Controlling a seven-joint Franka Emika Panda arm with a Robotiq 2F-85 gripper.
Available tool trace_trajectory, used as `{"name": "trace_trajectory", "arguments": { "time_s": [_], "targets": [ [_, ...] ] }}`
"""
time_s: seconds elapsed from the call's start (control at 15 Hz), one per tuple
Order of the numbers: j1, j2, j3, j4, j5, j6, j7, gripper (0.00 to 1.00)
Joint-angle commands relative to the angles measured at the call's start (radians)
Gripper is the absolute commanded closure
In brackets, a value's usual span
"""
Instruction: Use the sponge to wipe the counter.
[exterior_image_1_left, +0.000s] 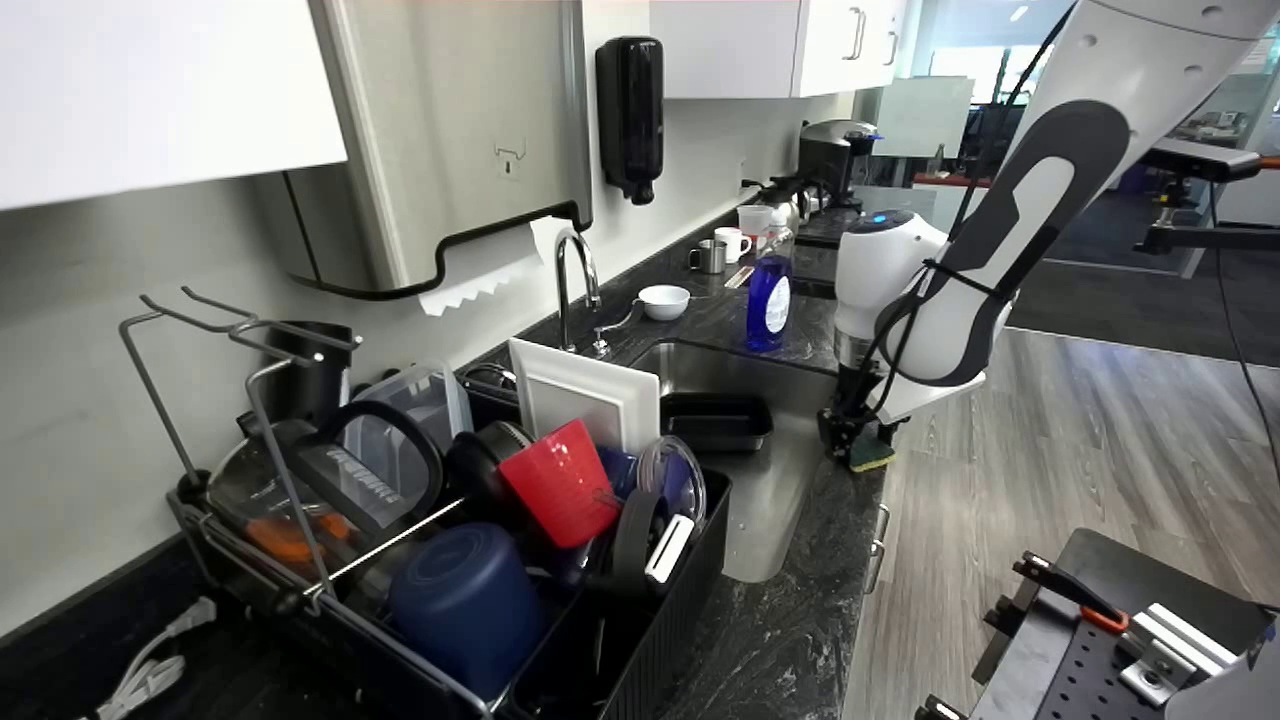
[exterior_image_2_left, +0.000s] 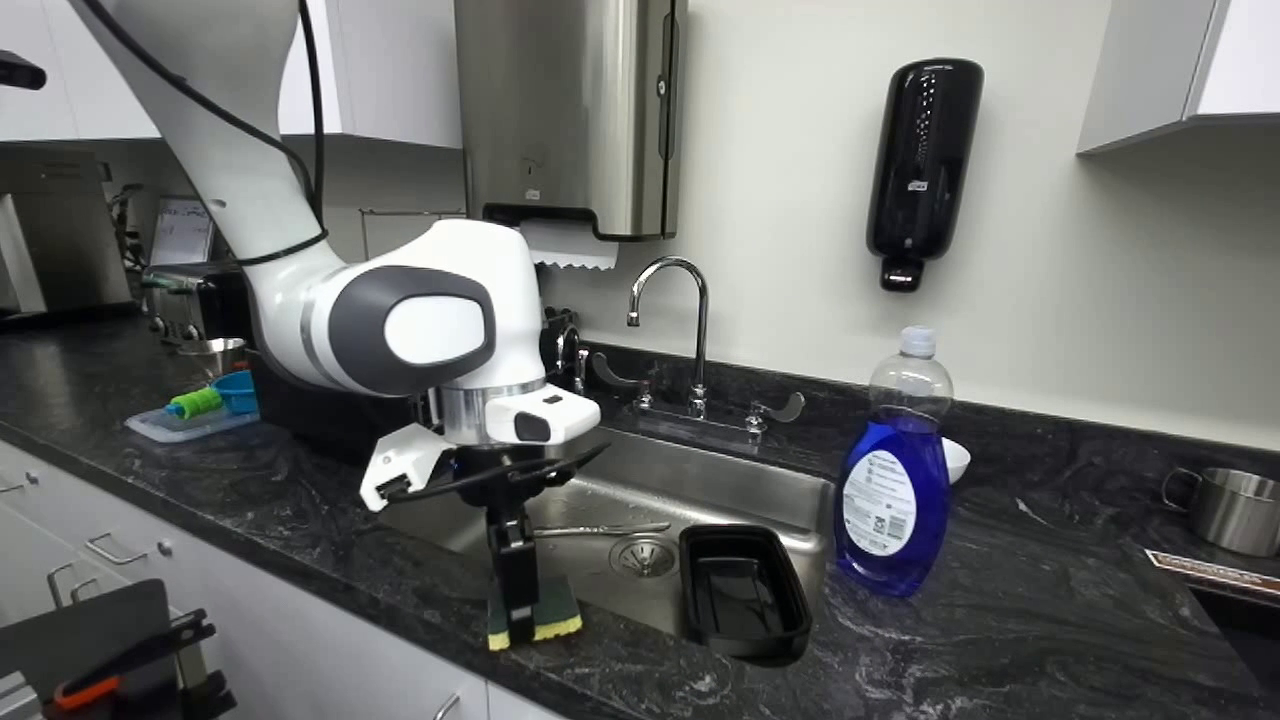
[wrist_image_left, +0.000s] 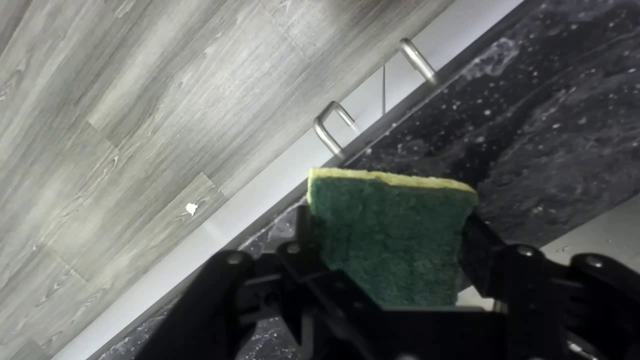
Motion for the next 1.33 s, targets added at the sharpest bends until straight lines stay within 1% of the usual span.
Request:
{"name": "trace_trajectory", "arguments": {
  "time_s": [0.0, 0.47, 0.53, 1.27],
  "targets": [
    [0.039, 0.041, 0.003, -0.005, -0.024, -0.014, 0.078, 0.56],
    [0.048, 0.030, 0.014, -0.003, -0.020, -0.053, 0.142, 0.56],
    [0.028, -0.006, 0.007, 0.002, -0.019, -0.033, 0.111, 0.31],
    [0.029, -0.006, 0.009, 0.003, -0.020, -0.037, 0.118, 0.31]
  ]
}}
